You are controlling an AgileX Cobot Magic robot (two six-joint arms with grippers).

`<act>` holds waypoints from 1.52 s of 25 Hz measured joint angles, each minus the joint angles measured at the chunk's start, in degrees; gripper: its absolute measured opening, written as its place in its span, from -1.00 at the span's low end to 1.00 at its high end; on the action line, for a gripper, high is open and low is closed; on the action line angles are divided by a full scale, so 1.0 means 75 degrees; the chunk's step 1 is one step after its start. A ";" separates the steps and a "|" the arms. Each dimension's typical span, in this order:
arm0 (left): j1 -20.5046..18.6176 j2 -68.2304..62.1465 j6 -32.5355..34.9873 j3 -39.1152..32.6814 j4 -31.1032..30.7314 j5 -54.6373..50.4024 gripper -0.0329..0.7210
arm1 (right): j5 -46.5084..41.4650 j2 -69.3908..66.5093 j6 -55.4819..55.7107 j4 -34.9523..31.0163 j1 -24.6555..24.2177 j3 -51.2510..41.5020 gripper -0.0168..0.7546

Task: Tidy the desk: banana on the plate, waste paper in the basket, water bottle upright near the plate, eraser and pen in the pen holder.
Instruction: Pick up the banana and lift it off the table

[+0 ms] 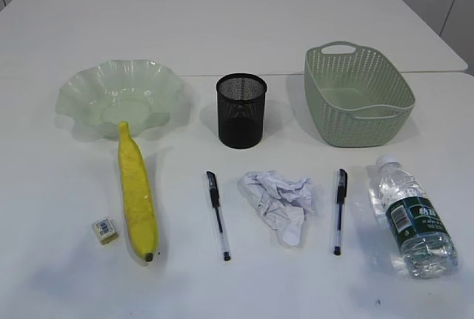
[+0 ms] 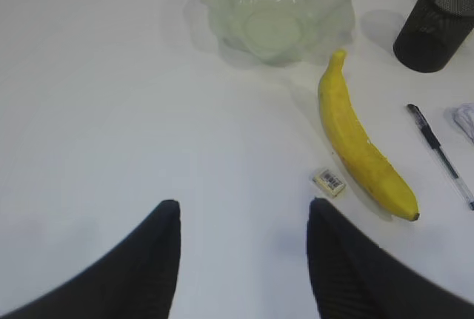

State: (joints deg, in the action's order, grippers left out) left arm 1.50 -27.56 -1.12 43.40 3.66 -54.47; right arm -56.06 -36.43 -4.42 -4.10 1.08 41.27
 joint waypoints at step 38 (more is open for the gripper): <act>0.3016 -0.7823 -0.3285 0.2630 -0.0259 0.2481 0.10 | 0.0741 -0.1652 -0.0107 -0.0579 0.0336 0.0451 0.54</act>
State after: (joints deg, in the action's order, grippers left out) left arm 24.11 -86.23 -25.76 63.13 1.71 -35.86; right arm -50.50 -48.82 -5.22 -8.44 3.60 44.65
